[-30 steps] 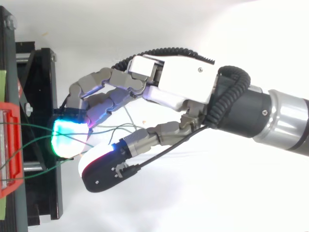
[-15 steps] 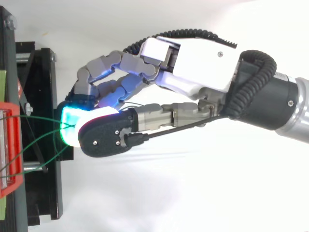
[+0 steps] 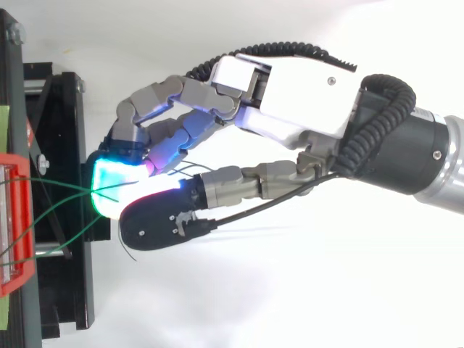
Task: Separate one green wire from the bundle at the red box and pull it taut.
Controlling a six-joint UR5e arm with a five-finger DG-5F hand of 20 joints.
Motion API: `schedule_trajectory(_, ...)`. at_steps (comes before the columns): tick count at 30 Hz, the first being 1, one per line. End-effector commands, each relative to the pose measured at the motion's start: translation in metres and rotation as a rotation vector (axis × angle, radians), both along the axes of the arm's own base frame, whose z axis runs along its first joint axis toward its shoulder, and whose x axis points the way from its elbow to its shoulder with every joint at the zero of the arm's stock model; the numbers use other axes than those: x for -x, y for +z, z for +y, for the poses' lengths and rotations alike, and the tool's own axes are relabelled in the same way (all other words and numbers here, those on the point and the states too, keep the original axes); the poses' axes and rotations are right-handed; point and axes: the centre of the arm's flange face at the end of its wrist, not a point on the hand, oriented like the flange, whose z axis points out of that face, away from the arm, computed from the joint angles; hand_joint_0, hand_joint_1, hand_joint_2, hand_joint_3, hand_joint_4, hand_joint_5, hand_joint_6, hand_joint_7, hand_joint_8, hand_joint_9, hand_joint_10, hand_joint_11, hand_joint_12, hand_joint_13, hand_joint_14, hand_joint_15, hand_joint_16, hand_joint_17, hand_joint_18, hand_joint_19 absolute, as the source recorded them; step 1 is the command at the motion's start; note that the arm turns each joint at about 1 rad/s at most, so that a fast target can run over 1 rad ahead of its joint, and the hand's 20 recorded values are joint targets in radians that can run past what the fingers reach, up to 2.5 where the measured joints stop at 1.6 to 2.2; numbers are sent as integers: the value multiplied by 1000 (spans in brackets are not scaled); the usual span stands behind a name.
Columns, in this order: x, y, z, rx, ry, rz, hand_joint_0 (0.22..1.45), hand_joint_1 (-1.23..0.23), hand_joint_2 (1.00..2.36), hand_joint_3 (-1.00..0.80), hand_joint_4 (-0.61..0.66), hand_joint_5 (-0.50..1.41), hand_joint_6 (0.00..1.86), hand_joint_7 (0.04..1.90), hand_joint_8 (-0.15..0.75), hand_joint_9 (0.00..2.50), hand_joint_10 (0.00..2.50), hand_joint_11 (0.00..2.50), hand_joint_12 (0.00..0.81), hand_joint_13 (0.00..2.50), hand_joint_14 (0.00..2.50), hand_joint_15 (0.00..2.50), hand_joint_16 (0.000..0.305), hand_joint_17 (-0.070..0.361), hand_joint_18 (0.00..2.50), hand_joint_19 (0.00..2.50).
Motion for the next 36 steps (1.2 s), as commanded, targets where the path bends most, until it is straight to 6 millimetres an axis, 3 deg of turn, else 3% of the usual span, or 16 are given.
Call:
schedule_trajectory(1, 0, 0, -1, 1, -3, 0, 615, -786, 1014, -273, 156, -169, 883, 927, 281, 882, 16, 466, 341, 581, 10, 277, 50, 112, 626, 479)
schedule_trajectory(9, 0, -1, -1, 1, -3, 1, 641, -847, 1001, -500, 183, -169, 883, 918, 267, 875, 18, 461, 336, 577, 12, 269, 49, 111, 628, 469)
schedule_trajectory(12, 0, 0, -1, 1, -3, 0, 622, -857, 1000, -500, 184, -164, 879, 930, 267, 891, 18, 452, 334, 586, 10, 269, 49, 110, 631, 468)
schedule_trajectory(17, 0, -1, -1, 0, -2, 1, 554, -792, 1000, -500, 185, -151, 869, 930, 271, 923, 15, 443, 340, 604, 12, 276, 50, 113, 646, 478)
schedule_trajectory(20, 0, 0, -2, -2, -4, -1, 586, -682, 1000, -500, 174, -139, 856, 977, 269, 954, 16, 444, 334, 616, 10, 275, 48, 108, 649, 486)
schedule_trajectory(27, 0, 0, -3, -6, -5, -2, 658, -858, 1010, -382, 88, -158, 885, 976, 261, 920, 19, 473, 333, 612, 10, 279, 48, 109, 661, 465)
schedule_trajectory(34, 1, -1, -7, -8, -5, -1, 726, -1000, 1000, -500, 152, -175, 903, 944, 251, 883, 18, 506, 334, 603, 12, 269, 49, 111, 672, 428)
schedule_trajectory(36, 1, -1, -9, -8, -7, -1, 676, -1008, 1000, -500, 156, -174, 903, 936, 248, 882, 20, 510, 333, 603, 11, 273, 49, 111, 672, 435)
